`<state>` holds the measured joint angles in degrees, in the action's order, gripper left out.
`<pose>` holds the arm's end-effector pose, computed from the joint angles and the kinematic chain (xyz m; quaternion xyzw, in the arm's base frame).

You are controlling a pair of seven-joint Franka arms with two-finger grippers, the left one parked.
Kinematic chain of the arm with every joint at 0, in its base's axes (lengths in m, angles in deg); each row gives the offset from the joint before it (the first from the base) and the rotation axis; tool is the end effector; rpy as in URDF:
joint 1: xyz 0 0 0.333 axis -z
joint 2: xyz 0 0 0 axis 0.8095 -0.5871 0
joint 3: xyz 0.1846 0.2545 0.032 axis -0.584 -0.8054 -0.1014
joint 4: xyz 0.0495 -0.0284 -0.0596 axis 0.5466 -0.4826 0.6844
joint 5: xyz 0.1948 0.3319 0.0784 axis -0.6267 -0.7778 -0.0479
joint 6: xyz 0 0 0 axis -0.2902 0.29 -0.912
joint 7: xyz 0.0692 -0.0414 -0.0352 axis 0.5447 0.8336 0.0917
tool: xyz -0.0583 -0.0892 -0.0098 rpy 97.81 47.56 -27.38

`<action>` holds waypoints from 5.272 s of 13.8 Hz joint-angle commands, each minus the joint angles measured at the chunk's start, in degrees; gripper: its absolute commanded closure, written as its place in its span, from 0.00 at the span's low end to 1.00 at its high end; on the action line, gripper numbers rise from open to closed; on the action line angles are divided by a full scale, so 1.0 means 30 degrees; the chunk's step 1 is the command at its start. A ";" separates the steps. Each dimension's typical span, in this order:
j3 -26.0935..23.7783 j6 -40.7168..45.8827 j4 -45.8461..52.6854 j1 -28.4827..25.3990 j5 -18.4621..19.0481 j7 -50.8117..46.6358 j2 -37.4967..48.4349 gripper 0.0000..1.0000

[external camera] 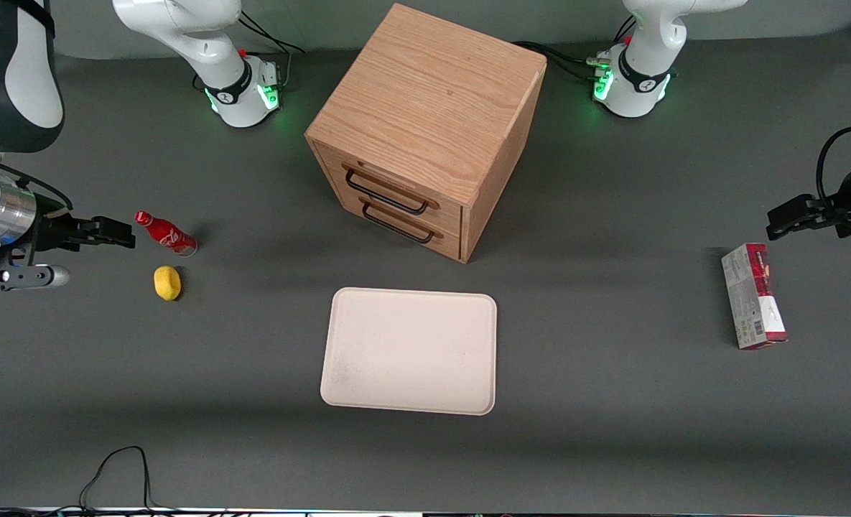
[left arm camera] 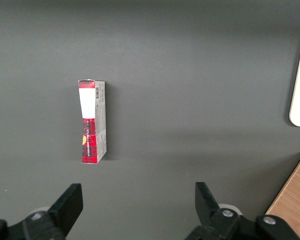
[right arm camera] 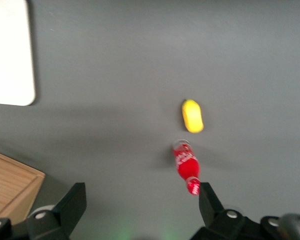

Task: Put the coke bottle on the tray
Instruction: 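Move the open right gripper toward the red Coca-Cola bottle, then lower the right gripper around the bottle's body, then close the right gripper on the red bottle, then carry the held bottle with the right gripper over the cream tray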

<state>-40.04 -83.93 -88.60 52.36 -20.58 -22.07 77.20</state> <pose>0.5812 -0.0198 0.5324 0.9962 0.0045 -0.0848 0.0191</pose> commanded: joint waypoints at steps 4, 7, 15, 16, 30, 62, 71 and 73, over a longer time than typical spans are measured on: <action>0.2169 -0.0185 -0.3387 -0.0140 0.0821 0.2968 0.3494 0.00; 0.2169 -0.0185 -0.4210 -0.0140 0.1085 0.2967 0.4491 0.00; 0.2665 -0.6482 -1.2356 -0.0081 0.1848 0.2909 0.8244 0.00; 0.2812 -0.6513 -1.2386 -0.0082 0.1877 0.2909 0.8244 0.00; 0.4187 -1.6293 -1.8243 0.0036 0.2346 0.3143 0.6664 0.00; 0.4014 -1.1600 -1.2438 -0.1250 0.2259 0.2792 0.4737 1.00; 0.4014 -0.1774 0.1051 -0.1957 0.0178 0.2997 -0.1038 1.00; 0.4014 -0.1242 0.2636 -0.1986 0.0091 0.2851 -0.2093 1.00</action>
<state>-28.38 -91.44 -88.96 46.51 -18.98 -13.75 75.83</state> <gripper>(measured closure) 0.696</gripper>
